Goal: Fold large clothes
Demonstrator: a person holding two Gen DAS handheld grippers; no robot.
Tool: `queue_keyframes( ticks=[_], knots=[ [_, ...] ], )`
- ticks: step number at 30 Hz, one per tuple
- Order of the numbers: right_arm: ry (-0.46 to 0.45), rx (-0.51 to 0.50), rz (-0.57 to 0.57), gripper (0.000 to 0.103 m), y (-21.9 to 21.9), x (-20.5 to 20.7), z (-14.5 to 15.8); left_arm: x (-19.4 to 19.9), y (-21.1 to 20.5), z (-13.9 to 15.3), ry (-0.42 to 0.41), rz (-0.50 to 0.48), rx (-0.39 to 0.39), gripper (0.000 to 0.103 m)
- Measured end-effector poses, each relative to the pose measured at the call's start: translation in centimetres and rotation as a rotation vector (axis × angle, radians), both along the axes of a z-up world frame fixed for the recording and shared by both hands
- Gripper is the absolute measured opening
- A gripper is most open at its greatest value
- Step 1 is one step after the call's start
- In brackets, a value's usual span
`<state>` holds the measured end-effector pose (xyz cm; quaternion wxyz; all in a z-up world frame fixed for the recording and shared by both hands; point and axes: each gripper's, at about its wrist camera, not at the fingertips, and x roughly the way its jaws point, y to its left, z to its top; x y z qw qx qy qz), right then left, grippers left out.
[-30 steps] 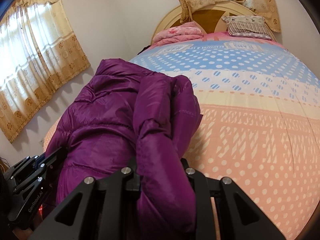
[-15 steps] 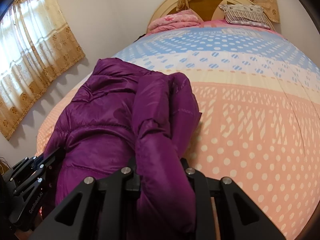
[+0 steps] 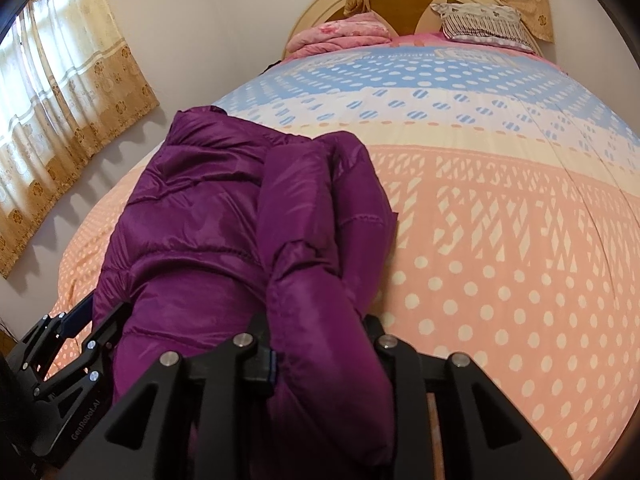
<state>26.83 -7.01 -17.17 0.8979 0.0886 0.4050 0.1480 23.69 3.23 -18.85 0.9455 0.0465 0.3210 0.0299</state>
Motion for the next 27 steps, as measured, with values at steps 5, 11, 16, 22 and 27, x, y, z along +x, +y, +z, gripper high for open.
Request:
queue_keyframes(
  ticks=[5,11,16,22,27],
  knots=[
    [0.015,-0.001,-0.007,0.033,0.2,0.3,-0.2,0.3,1.2,0.0,0.007,0.055,-0.034,0.077],
    [0.011,-0.018,-0.013,0.043,0.2,0.2,0.2,0.2,2.1,0.5,0.04,0.07,-0.075,0.081],
    [0.002,-0.002,-0.022,0.057,-0.4,-0.7,1.5,-1.3,1.8,2.4,0.021,0.052,-0.047,0.081],
    [-0.086,-0.045,-0.03,0.064,-1.9,-6.1,6.8,-7.0,3.2,9.2,-0.082,0.081,-0.051,0.081],
    [-0.277,-0.075,-0.095,0.08,-3.9,-13.7,12.3,-12.2,4.6,14.1,-0.207,0.143,-0.09,0.083]
  ],
)
